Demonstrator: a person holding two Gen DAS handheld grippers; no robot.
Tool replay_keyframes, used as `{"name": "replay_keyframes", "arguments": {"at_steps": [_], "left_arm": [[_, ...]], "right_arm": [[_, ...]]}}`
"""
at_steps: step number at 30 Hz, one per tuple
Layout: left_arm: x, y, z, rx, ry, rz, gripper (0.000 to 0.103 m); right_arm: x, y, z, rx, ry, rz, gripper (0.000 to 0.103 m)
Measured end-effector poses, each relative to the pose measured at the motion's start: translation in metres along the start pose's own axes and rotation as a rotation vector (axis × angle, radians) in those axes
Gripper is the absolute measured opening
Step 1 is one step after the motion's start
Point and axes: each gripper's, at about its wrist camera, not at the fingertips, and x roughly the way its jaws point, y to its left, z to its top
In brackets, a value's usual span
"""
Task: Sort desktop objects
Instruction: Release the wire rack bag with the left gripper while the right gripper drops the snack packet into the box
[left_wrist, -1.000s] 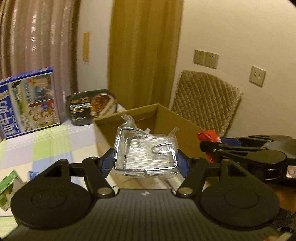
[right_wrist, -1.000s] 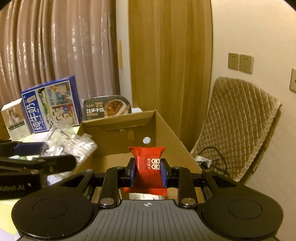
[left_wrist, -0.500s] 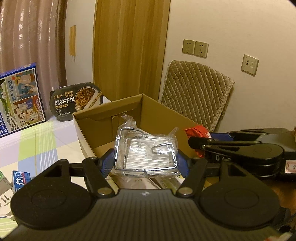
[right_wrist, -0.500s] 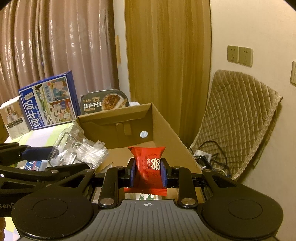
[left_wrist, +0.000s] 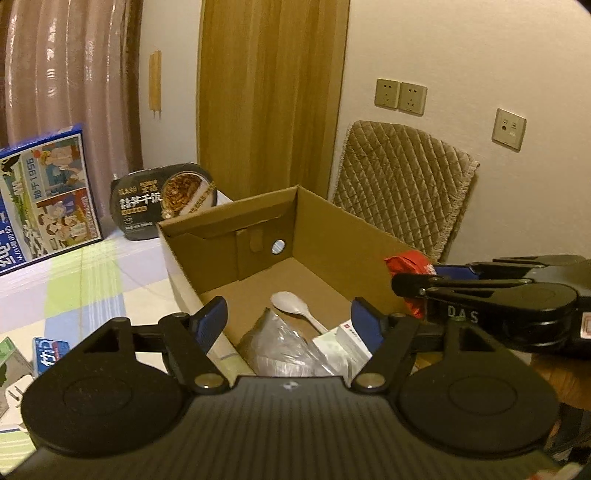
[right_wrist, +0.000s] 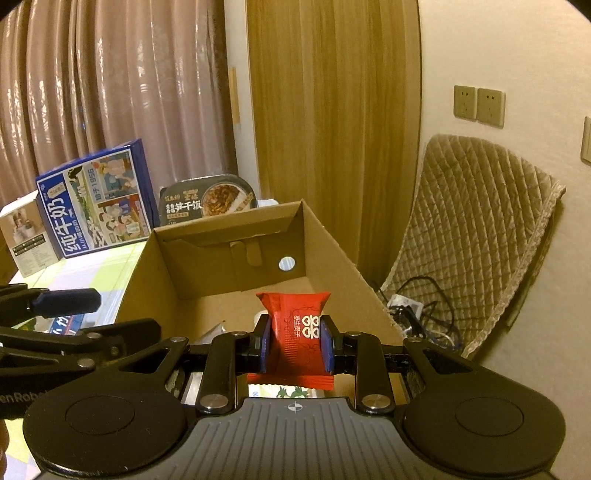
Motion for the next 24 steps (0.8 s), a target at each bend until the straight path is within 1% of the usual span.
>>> {"name": "replay_keyframes", "arguments": {"at_steps": [5,8,9,11,12,15,24], "left_arm": [[-0.003,0.013,-0.003,-0.012,0.009,0.038,0.07],[-0.004,0.019,-0.005,-0.034,0.013,0.05,0.07],[-0.004,0.021,-0.004,-0.037,0.012,0.05,0.07],[-0.006,0.022,-0.004,-0.039,0.011,0.051,0.07],[-0.007,0.023,-0.004,-0.039,0.011,0.052,0.071],[-0.007,0.025,-0.006,-0.043,0.013,0.06,0.073],[-0.008,0.03,-0.012,-0.048,0.023,0.073,0.074]], "right_arm": [[0.001,-0.001,0.0,0.012,-0.001,0.007,0.024],[0.003,0.0,0.0,0.023,-0.003,0.027,0.025],[0.004,0.0,-0.001,0.022,0.0,0.034,0.028],[0.005,0.0,-0.001,0.035,-0.004,0.031,0.053],[0.004,-0.002,0.0,0.05,-0.012,0.035,0.055],[0.001,-0.004,0.002,0.066,-0.039,0.024,0.056],[0.001,0.0,0.003,0.067,-0.033,0.033,0.056]]}}
